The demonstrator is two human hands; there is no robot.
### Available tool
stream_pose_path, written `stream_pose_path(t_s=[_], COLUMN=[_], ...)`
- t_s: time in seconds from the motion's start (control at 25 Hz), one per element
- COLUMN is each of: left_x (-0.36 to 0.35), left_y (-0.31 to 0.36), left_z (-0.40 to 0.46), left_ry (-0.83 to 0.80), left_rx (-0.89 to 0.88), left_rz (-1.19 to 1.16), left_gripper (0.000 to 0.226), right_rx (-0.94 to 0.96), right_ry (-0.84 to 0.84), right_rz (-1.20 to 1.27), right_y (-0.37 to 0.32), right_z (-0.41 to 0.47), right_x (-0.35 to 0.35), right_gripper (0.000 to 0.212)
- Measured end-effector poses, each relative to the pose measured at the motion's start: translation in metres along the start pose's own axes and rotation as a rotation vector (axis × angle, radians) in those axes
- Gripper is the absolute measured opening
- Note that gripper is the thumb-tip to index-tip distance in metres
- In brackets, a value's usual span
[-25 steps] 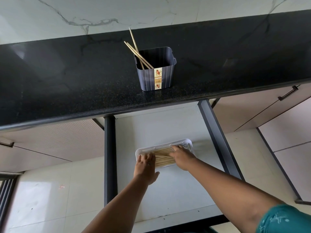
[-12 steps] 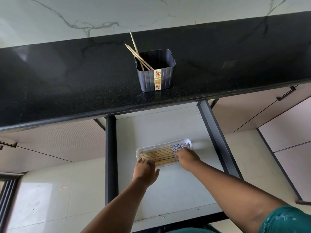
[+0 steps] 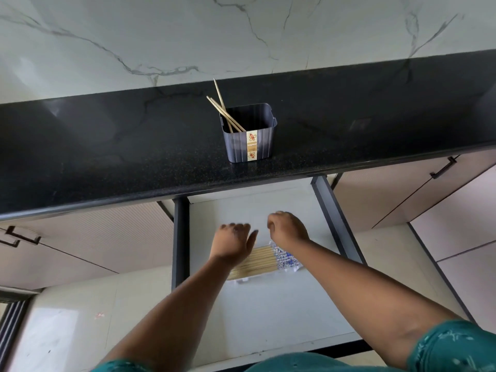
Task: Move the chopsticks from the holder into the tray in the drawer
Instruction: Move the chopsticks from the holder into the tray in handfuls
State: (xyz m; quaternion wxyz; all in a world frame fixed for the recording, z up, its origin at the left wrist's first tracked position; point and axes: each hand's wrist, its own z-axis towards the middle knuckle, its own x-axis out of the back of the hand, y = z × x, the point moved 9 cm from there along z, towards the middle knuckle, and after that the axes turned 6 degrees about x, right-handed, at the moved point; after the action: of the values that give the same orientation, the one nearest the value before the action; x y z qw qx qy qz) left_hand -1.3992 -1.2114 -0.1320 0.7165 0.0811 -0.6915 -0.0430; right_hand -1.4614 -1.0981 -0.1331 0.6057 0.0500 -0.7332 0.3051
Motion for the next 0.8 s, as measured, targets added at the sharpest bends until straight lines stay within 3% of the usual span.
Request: stream_pose_path(t_s=[0.12, 0.28, 0.48, 0.56, 0.68, 0.8], left_x=[0.081, 0.169, 0.192, 0.199, 0.192, 0.175], left_y=[0.003, 0.004, -0.006, -0.018, -0.034, -0.042], left_z=[0.057, 0.118, 0.171, 0.192, 0.224, 0.249], left_ry=[0.179, 0.347, 0.146, 0.132, 0.118, 0.069], left_rx=[-0.046, 0.017, -0.014, -0.021, -0.038, -0.032], left_rz=[0.040, 0.010, 0.006, 0.115, 0.376, 0.485], left_gripper=[0.038, 0.027, 0.029, 0.031, 0.038, 0.049], right_rx=[0.001, 0.013, 0.013, -0.021, -0.050, 0.020], right_ry=[0.187, 0.342, 0.356, 0.288, -0.038, -0.325], right_rz=[0.124, 0.268, 0.229, 0.239, 0.030, -0.109], right_y=[-0.030, -0.062, -0.063, -0.058, -0.061, -0.072], right_z=[0.038, 0.084, 0.146, 0.173, 0.221, 0.250], right_x=[0.070, 0.148, 0.192, 0.196, 0.169, 0.138], right_gripper=[0.017, 0.019, 0.015, 0.017, 0.025, 0.039])
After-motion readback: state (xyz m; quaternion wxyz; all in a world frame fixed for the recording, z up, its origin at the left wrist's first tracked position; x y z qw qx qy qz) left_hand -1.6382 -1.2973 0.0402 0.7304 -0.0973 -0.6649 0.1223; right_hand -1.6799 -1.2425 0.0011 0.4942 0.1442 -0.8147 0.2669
